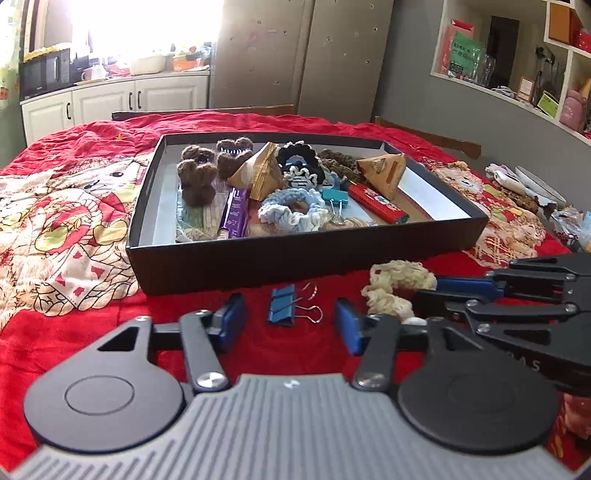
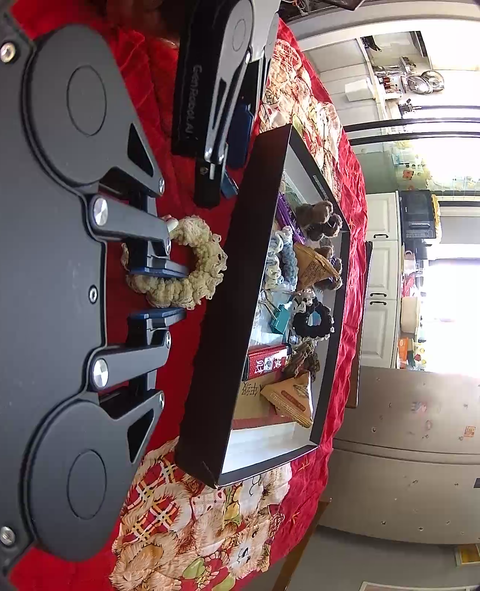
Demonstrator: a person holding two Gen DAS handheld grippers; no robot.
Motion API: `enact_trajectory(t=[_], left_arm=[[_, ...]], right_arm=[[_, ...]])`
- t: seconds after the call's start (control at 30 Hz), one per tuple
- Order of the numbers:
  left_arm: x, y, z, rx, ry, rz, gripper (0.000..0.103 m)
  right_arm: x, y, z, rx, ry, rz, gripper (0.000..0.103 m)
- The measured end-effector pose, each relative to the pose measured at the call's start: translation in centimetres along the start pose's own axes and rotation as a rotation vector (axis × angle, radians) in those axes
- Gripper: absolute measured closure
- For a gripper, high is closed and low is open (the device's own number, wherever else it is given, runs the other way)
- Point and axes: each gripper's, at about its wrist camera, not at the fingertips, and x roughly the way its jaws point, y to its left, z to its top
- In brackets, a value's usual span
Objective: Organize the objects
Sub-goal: 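Grasp the blue binder clip with the left tool while the right tool grasps the cream crochet scrunchie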
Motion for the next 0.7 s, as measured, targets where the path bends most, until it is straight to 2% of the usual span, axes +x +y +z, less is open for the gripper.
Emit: enact_trajectory(t=[0.13,0.3,0.43,0.57,0.7], left_arm=[[0.22,0.31,0.20,-0.031,-0.008,-0.004,0.046],[0.52,0.04,0.22,-0.020,-0.006,0.007,0.066],[0.52,-0.10,0.19,-0.016,-0.005,0.004,0.070],[0.44,-0.19,0.09,-0.013,-0.006,0.001,0.080],[0.37,-0.08,0.09,-0.018,-0.009,-0.003,0.084]], right_arm=[[-0.04,0.11,-0.07,-0.006,-0.001,-0.001,0.086],[-0.01,0.16,-0.11,-0.005,0.000,0.000,0.086],[-0.01,0.17,-0.11,-0.005,0.001,0.001,0.086],[0.01,0.28,-0.17,-0.010,0.001,0.001,0.087],[-0.01,0.40,-0.22,-0.014,0.000,-0.001,0.087]])
